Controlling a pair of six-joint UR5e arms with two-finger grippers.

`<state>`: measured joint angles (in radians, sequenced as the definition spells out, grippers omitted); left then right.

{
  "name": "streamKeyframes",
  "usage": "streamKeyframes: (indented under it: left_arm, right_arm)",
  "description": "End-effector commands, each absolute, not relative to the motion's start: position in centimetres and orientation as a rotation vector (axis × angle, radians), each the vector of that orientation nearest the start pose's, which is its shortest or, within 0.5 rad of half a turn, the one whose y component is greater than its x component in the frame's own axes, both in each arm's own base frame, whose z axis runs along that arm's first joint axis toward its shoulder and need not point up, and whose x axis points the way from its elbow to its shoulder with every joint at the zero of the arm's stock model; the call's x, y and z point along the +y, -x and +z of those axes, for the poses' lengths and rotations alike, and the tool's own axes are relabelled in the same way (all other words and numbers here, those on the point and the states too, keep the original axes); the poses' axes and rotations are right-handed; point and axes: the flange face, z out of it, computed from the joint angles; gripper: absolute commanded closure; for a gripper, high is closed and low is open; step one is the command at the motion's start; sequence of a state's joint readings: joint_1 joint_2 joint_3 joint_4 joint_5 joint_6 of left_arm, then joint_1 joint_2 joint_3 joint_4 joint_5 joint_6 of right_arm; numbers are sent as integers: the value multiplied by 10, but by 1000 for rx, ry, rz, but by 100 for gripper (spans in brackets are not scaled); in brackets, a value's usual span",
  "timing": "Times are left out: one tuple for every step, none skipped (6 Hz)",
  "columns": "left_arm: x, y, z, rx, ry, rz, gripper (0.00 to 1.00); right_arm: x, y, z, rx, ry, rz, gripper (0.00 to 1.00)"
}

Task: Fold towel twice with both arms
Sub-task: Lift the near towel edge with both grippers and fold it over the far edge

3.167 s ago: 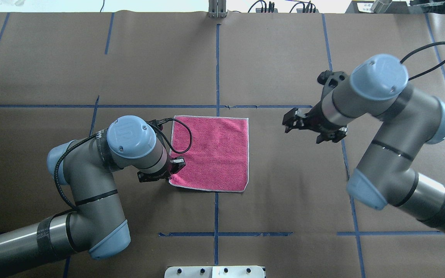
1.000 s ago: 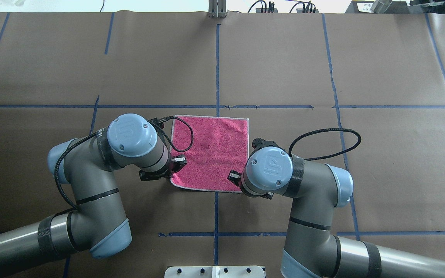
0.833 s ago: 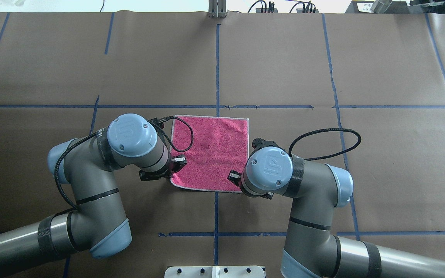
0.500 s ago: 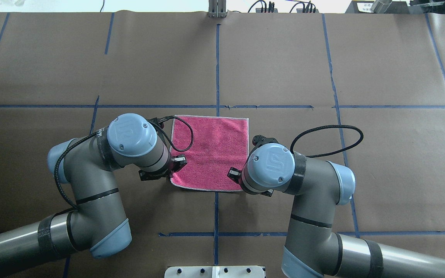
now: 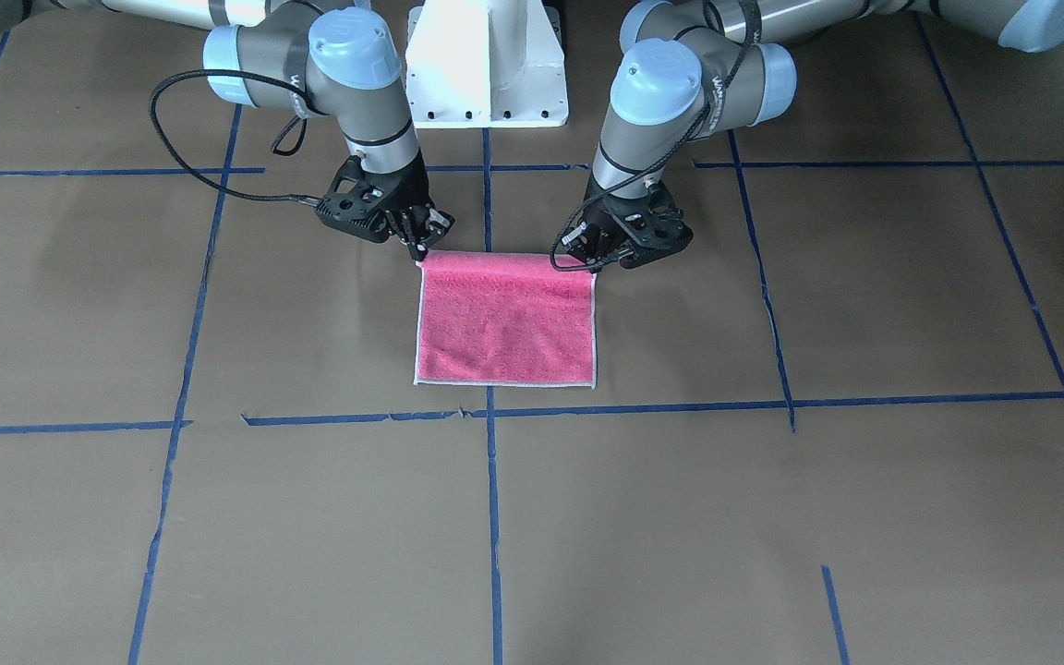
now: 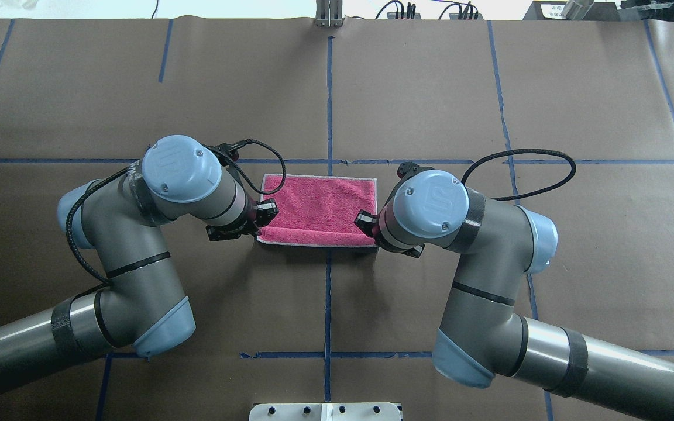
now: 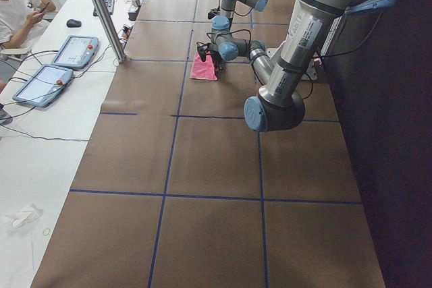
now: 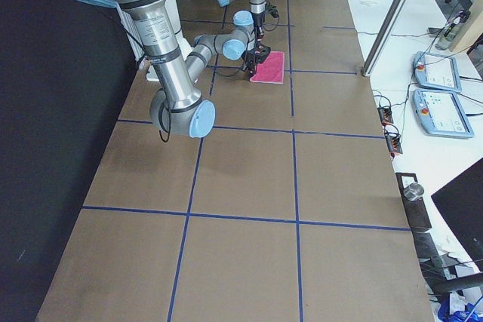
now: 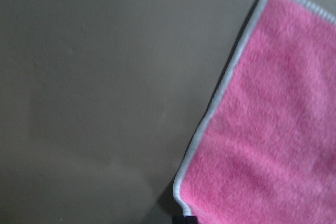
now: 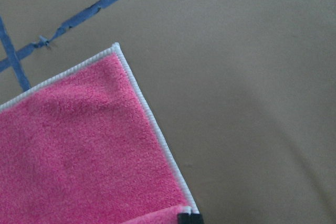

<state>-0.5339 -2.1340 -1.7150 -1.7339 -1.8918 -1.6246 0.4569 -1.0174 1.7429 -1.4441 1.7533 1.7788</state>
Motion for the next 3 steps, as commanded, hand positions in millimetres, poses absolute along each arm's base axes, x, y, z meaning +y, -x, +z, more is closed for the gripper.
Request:
streamKeyframes:
  left_arm:
    - [-439,-526,245,919,82,-420,100]
    - [-459,-533,258,919,74,-440,100]
    - [-470,-539,273,925,69,-446,100]
  right_arm:
    - [-429,545,257,-889,42,581,98]
    - [-452,543,253,-883,29,598,98]
    - [-466,542,261,-879,19,610,98]
